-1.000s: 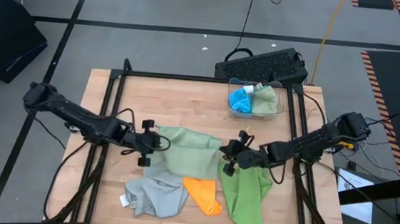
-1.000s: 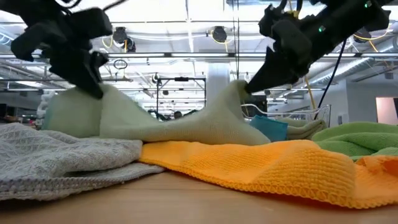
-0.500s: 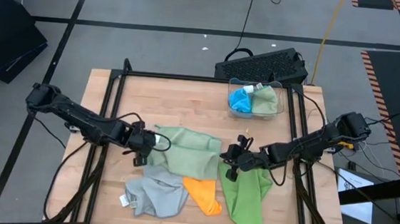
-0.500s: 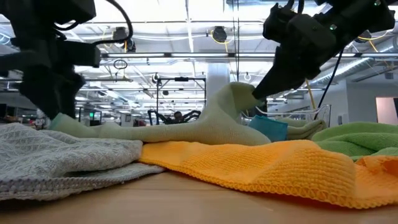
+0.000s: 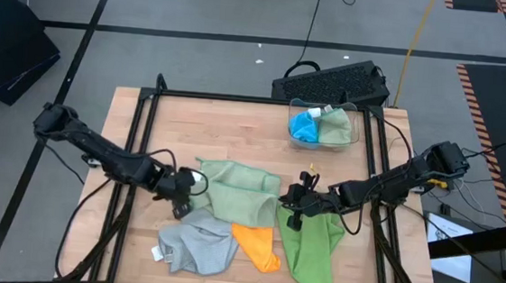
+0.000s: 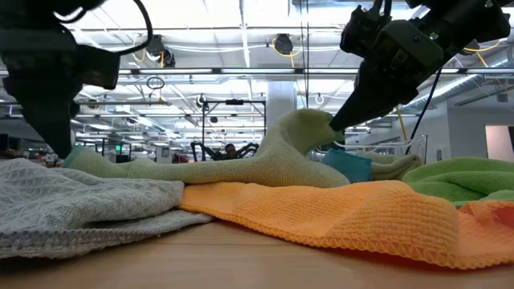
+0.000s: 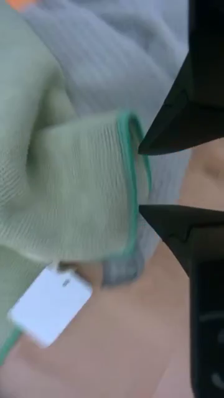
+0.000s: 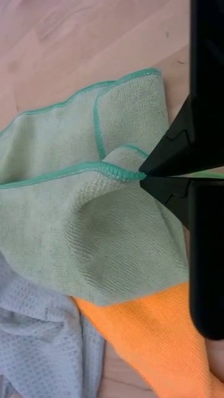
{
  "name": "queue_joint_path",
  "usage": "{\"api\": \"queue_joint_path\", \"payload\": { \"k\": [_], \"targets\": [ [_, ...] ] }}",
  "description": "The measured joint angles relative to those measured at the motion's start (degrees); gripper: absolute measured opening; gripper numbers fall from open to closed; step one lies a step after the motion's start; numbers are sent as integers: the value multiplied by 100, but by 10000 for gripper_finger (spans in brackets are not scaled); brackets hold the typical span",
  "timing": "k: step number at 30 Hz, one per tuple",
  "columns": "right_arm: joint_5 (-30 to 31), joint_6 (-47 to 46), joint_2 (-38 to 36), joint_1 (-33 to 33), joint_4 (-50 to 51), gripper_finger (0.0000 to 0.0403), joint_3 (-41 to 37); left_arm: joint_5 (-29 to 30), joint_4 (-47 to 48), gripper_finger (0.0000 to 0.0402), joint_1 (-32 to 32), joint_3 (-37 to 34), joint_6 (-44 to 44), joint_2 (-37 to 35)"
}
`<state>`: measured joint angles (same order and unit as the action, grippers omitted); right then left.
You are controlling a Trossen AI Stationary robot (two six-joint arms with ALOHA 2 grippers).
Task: Fold microfiber towels
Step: Fold the light green microfiber towel
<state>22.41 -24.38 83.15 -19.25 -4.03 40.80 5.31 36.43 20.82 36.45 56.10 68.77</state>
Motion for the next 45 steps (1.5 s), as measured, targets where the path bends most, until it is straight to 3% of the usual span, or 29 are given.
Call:
{"api": "queue_joint_path", "payload": {
  "k": [7,13,17,21,27,33,37,45],
  "targets": [
    [1,158,0,0,-67,0,2,352,-110,135,306,2,1716,60],
    [1,303,0,0,-160,0,2,756,-451,207,499,2,2371,188],
    [0,360,0,0,-158,0,2,674,-475,245,568,0,2540,354],
    [0,409,0,0,-158,0,2,523,-521,241,642,0,2246,403],
    [0,409,0,0,-154,0,2,902,195,169,643,0,1848,396],
    [0,409,0,0,-154,0,2,1305,311,116,665,-2,144,413],
    [0,408,0,0,-154,0,2,1704,274,138,880,-2,-405,490],
    [-2,387,0,1,-156,0,4,2382,486,242,1082,-111,-1012,1035]
  ]
}}
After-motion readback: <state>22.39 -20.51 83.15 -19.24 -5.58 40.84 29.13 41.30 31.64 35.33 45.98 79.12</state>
